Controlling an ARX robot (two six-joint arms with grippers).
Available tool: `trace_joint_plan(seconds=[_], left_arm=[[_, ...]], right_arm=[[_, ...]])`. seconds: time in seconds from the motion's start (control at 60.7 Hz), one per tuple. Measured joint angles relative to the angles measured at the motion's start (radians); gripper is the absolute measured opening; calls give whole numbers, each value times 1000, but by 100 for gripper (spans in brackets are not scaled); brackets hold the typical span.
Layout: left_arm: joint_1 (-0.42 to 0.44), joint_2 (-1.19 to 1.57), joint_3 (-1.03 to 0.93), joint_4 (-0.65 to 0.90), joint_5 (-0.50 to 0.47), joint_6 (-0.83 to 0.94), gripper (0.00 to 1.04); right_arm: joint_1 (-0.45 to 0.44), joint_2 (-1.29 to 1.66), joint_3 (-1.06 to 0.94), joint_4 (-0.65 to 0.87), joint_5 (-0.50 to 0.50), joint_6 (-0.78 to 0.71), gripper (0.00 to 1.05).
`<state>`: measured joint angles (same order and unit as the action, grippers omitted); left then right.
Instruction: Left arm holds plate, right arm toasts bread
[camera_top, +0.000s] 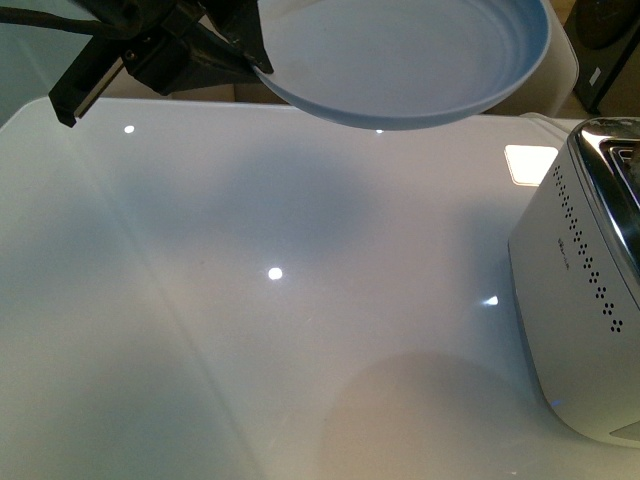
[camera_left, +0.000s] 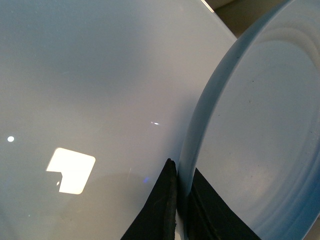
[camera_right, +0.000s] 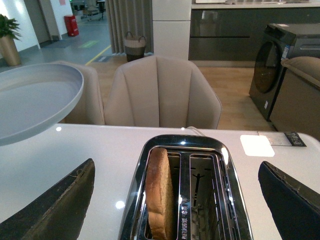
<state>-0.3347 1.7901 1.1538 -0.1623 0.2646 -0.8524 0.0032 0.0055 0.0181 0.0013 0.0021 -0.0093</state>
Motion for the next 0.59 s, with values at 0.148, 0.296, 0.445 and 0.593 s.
trace_joint_plan(seconds=[0.148,0.296,0.445,0.593], left_arm=[[129,107,0,91,22,87,3],[253,204,-27,163,34,189,3],[355,296,-72,213,60,288,3],[455,396,-145,242,70,416,3]], right_arm=[[0,0,0,0,0,0,96],[0,0,0,0,0,0,96],[0,0,0,0,0,0,96],[0,0,0,0,0,0,96]])
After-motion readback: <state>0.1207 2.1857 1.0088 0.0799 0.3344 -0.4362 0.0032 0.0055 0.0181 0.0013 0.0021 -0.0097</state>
